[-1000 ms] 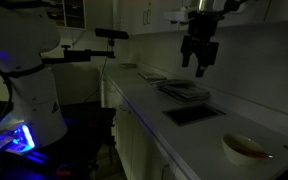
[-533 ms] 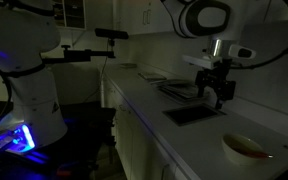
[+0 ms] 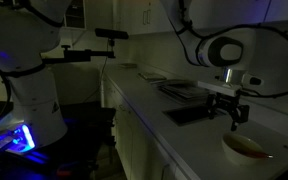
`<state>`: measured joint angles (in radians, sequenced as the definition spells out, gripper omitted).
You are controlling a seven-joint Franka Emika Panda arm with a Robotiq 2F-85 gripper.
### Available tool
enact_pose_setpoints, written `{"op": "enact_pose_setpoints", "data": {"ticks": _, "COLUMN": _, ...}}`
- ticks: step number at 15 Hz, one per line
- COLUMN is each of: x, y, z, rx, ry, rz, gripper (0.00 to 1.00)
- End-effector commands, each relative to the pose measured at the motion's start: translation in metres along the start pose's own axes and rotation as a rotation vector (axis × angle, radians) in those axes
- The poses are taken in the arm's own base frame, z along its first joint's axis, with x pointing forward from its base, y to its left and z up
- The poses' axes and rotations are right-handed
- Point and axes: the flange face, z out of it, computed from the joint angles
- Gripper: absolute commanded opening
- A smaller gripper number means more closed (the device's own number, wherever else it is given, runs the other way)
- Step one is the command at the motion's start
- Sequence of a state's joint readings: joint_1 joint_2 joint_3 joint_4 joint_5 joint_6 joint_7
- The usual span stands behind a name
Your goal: Move the bowl to the left
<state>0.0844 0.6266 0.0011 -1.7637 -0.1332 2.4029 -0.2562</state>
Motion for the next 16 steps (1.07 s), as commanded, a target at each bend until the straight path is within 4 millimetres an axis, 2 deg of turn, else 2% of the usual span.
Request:
{"op": "enact_pose_setpoints", "data": {"ticks": 1, "x": 0.026, "y": 0.003, "z": 0.011, "rx": -0.023, "ry": -0.052, "rz": 0.011, "gripper": 0.96}}
{"op": "enact_pose_setpoints", "data": {"ticks": 2, "x": 0.031, "y": 0.003, "z": 0.016, "rx": -0.026, "ry": -0.064, "rz": 0.011, "gripper": 0.94}}
{"op": "enact_pose_setpoints", "data": {"ticks": 3, "x": 0.035, "y": 0.004, "z": 0.021, "rx": -0.034, "ry": -0.077, "rz": 0.014, "gripper": 0.85}}
{"op": "enact_pose_setpoints", "data": {"ticks": 4, "x": 0.039, "y": 0.005, "z": 0.026, "rx": -0.043, "ry": -0.090, "rz": 0.022, "gripper": 0.84}}
{"op": "enact_pose_setpoints", "data": {"ticks": 5, "x": 0.042, "y": 0.006, "z": 0.030, "rx": -0.052, "ry": -0.103, "rz": 0.028, "gripper": 0.65}}
{"op": "enact_pose_setpoints", "data": {"ticks": 8, "x": 0.050, "y": 0.006, "z": 0.039, "rx": -0.060, "ry": -0.126, "rz": 0.033, "gripper": 0.42}}
{"op": "enact_pose_setpoints", "data": {"ticks": 11, "x": 0.055, "y": 0.006, "z": 0.046, "rx": -0.064, "ry": -0.143, "rz": 0.035, "gripper": 0.26}}
{"op": "enact_pose_setpoints", "data": {"ticks": 13, "x": 0.058, "y": 0.007, "z": 0.049, "rx": -0.069, "ry": -0.143, "rz": 0.036, "gripper": 0.04}}
{"op": "enact_pose_setpoints", "data": {"ticks": 14, "x": 0.059, "y": 0.007, "z": 0.050, "rx": -0.069, "ry": -0.142, "rz": 0.036, "gripper": 0.01}}
{"op": "enact_pose_setpoints", "data": {"ticks": 16, "x": 0.061, "y": 0.010, "z": 0.048, "rx": -0.075, "ry": -0.138, "rz": 0.044, "gripper": 0.00}}
